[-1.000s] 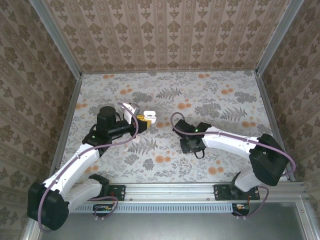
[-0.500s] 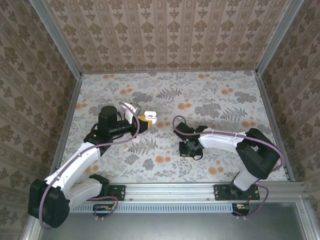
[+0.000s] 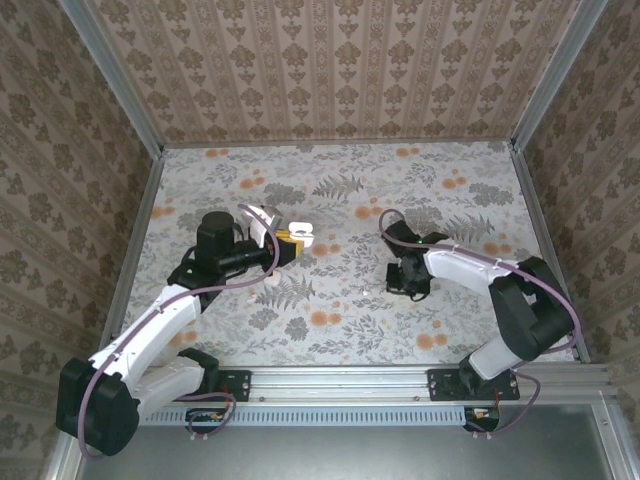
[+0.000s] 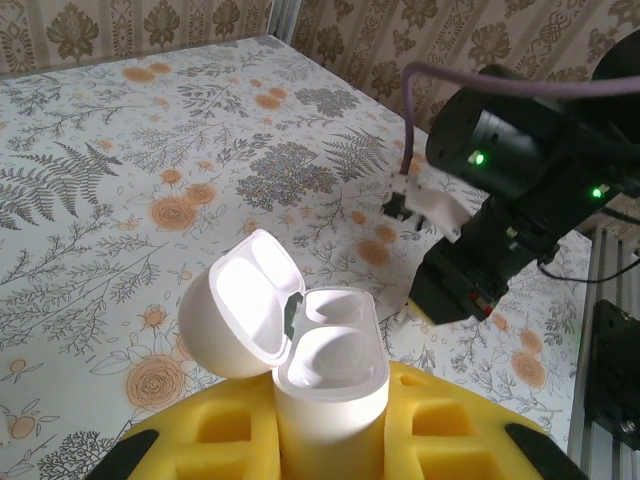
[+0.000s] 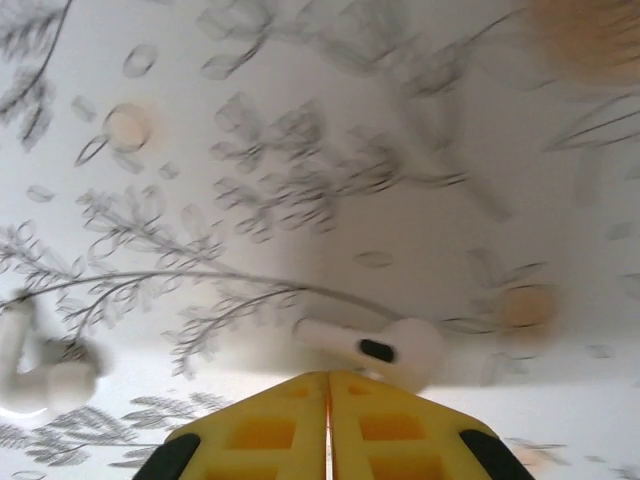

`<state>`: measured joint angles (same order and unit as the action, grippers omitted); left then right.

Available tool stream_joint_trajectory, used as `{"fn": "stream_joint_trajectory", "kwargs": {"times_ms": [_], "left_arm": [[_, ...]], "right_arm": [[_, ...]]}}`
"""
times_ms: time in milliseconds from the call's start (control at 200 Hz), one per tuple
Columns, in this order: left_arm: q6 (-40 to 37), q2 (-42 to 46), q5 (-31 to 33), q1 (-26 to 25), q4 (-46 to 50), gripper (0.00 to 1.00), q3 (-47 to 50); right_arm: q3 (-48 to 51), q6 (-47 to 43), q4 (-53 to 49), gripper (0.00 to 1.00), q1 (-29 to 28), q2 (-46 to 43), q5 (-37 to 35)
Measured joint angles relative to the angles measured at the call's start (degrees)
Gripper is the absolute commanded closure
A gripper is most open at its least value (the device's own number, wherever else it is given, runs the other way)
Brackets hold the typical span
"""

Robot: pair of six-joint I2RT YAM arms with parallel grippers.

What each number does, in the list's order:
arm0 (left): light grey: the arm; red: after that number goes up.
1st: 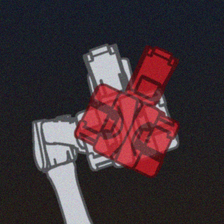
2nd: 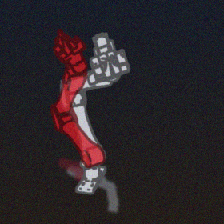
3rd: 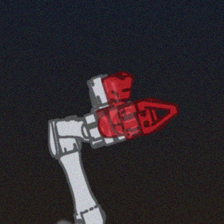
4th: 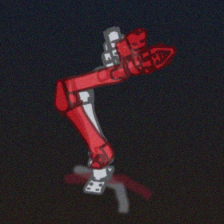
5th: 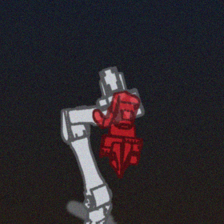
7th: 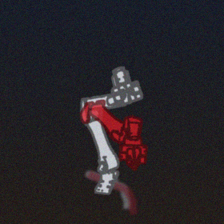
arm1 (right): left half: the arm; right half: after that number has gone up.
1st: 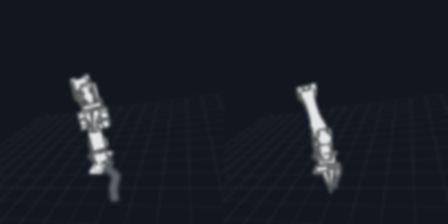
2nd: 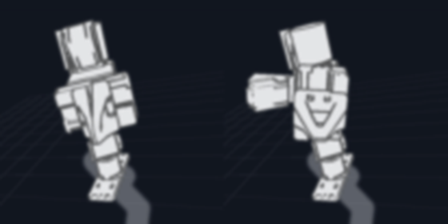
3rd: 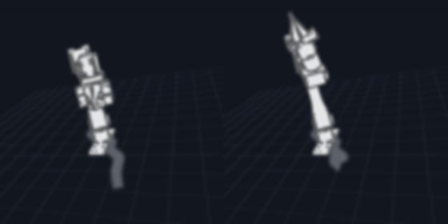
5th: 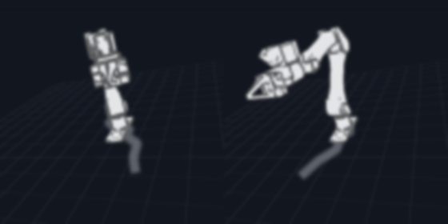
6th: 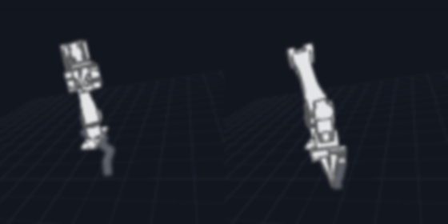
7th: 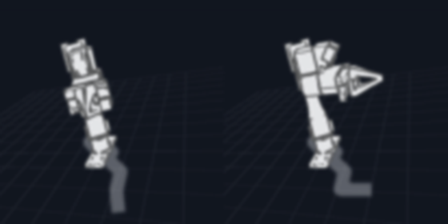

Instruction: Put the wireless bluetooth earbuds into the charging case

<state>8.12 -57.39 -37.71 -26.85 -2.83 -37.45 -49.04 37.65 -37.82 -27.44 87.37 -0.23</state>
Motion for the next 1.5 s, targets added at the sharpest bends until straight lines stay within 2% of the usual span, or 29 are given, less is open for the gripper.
{"fn": "stream_joint_trajectory", "kwargs": {"times_ms": [125, 370, 555, 745, 900, 1215, 1500], "left_arm": [[0.00, 0.00, 0.00, 0.00, 0.02, 1.00, 0.00], [0.00, -0.07, 0.00, 0.00, -0.07, 1.00, 0.00], [0.00, -0.74, 0.00, 0.00, -0.17, 1.00, 0.00], [0.00, -0.79, 0.00, 0.00, -0.20, 1.00, 0.00], [-0.04, -0.72, 0.00, 0.00, -0.17, 1.00, 0.09], [-0.96, 0.35, 0.20, 0.00, 0.83, 1.00, 0.87], [-1.84, 0.46, 0.24, 0.00, 0.87, 1.00, 0.96]], "right_arm": [[-0.17, -1.70, -2.16, 0.87, 2.14, -3.52, -0.94], [-0.76, 0.46, -2.78, 0.74, 2.27, -6.54, 0.24], [0.98, 4.20, -0.76, 0.64, -1.14, -6.27, 1.70], [-4.76, 6.08, -0.07, 0.62, -8.44, 1.97, 1.73], [-11.19, 6.08, -0.07, 0.62, -11.50, 9.57, 1.77], [-17.35, 5.51, -0.72, 0.62, -13.51, 16.87, 1.95], [-16.28, 4.96, -1.18, 0.58, -13.73, 16.68, 2.25]]}}
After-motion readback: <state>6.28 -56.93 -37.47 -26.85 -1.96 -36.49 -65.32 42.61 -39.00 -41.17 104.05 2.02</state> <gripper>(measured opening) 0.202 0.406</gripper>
